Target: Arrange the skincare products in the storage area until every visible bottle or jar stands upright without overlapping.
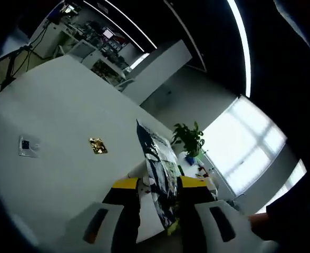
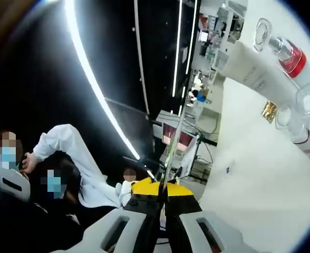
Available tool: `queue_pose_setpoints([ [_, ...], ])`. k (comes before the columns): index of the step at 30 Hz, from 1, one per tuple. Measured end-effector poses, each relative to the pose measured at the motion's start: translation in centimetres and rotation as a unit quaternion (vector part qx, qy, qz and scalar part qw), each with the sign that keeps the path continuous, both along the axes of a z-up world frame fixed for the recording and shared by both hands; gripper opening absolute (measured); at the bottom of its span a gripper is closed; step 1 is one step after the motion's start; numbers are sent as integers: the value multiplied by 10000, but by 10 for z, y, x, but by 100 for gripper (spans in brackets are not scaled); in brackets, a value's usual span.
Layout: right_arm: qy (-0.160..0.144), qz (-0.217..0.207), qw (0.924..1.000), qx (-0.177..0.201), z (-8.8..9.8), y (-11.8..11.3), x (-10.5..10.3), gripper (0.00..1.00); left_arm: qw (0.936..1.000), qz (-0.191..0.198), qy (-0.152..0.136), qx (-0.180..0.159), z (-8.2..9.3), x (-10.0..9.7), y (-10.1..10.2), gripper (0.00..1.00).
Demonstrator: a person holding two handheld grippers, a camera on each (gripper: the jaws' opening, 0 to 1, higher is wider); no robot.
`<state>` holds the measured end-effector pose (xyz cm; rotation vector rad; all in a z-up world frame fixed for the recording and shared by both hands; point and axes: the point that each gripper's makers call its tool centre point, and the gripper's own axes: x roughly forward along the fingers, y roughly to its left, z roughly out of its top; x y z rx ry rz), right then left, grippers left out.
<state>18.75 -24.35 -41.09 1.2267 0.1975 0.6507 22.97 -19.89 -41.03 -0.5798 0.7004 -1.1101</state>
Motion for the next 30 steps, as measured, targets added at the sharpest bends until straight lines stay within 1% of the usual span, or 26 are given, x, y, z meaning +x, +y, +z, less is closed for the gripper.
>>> queue_pose_setpoints([
  [1, -16, 45, 10000, -15, 1, 2, -1, 0, 10000, 9, -42, 16, 0, 1, 0, 7],
  [2, 10, 15, 10000, -78, 0, 2, -1, 0, 9999, 141, -64, -33, 1, 6, 1, 8],
  [3, 6, 25, 10000, -24, 1, 1, -2, 0, 9999, 92, -29, -35, 0, 5, 2, 6],
  [5, 56, 35, 9999, -125, -3, 0, -2, 0, 9997, 83, 97, -193, 1, 6, 3, 0],
  [9, 80, 9, 9991, -420, -10, -2, -5, 0, 10000, 33, 4, 15, -5, -1, -1, 0],
  [11, 201, 6, 9986, -487, -16, -2, -5, 0, 10000, 39, 33, 16, -6, -4, -4, 0],
  [12, 168, -32, 9981, -598, -18, -4, -5, 0, 10000, 27, 30, 27, -7, -5, -5, 0],
  [13, 88, -14, 9979, -647, -18, -4, -6, 4, 10000, 17, 23, 21, -8, -5, -6, 0],
  [14, 181, -1, 9968, -782, -24, -4, -6, 5, 10000, -4, 66, -10, -9, -6, -8, 0],
  [15, 231, 22, 9963, -825, -26, -4, -7, 6, 10000, -8, 79, -17, -10, -6, -9, 0],
  [16, 210, 14, 9956, -909, -27, -4, -8, 7, 9999, -21, 122, -35, -13, -1, -7, 0],
  [18, 226, 22, 9941, -1063, -31, -6, -9, 9, 9999, -50, 153, -59, -15, -4, -11, 0],
  [20, 235, 62, 9922, -1227, -35, -7, -10, 13, 9997, -75, 200, -69, -18, -7, -15, 0],
  [22, 284, 113, 9888, -1462, -40, -8, -13, 22, 9995, -65, 300, -124, -22, -7, -18, 0],
  [24, 302, 198, 9845, -1719, -46, -8, -17, 29, 9987, -8, 455, -209, -26, -5, -20, 0],
  [26, 367, 302, 9774, -2058, -53, -10, -22, 37, 9983, 59, 531, -226, -31, -2, -20, 0],
  [27, 335, 399, 9712, -2327, -56, -10, -27, 42, 9981, 76, 566, -230, -34, 0, -20, 0],
  [28, 343, 438, 9676, -2461, -57, -11, -29, 46, 9980, 125, 595, -188, -39, 2, -21, 0],
  [29, 352, 545, 9610, -2690, -59, -11, -35, 49, 9979, 130, 613, -166, -42, 4, -22, 0],
  [30, 348, 604, 9565, -2833, -61, -12, -39, 54, 9978, 135, 649, -96, -49, 6, -22, 0],
])
